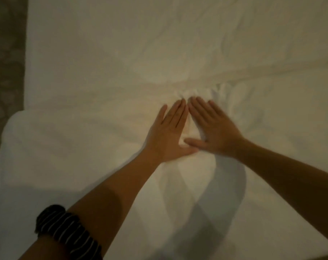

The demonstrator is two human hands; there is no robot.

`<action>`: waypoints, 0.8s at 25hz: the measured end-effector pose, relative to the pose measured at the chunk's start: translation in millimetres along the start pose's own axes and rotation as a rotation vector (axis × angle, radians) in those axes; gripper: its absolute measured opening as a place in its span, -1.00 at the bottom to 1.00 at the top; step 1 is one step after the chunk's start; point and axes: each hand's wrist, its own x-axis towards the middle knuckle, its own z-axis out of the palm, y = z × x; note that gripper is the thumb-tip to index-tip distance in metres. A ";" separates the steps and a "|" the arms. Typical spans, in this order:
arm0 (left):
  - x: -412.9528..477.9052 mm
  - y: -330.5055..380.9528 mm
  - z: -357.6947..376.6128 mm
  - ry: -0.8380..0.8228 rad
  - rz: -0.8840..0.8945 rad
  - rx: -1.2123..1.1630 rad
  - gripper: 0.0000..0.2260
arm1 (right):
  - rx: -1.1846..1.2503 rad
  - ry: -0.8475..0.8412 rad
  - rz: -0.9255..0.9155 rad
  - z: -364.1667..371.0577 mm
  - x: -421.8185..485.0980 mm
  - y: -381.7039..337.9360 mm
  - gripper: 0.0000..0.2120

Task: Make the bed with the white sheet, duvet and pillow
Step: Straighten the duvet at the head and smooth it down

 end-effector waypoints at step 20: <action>-173.2 190.5 35.5 -0.185 -0.059 -0.068 0.01 | 0.238 -0.086 -0.421 19.7 -224.9 -19.0 -0.18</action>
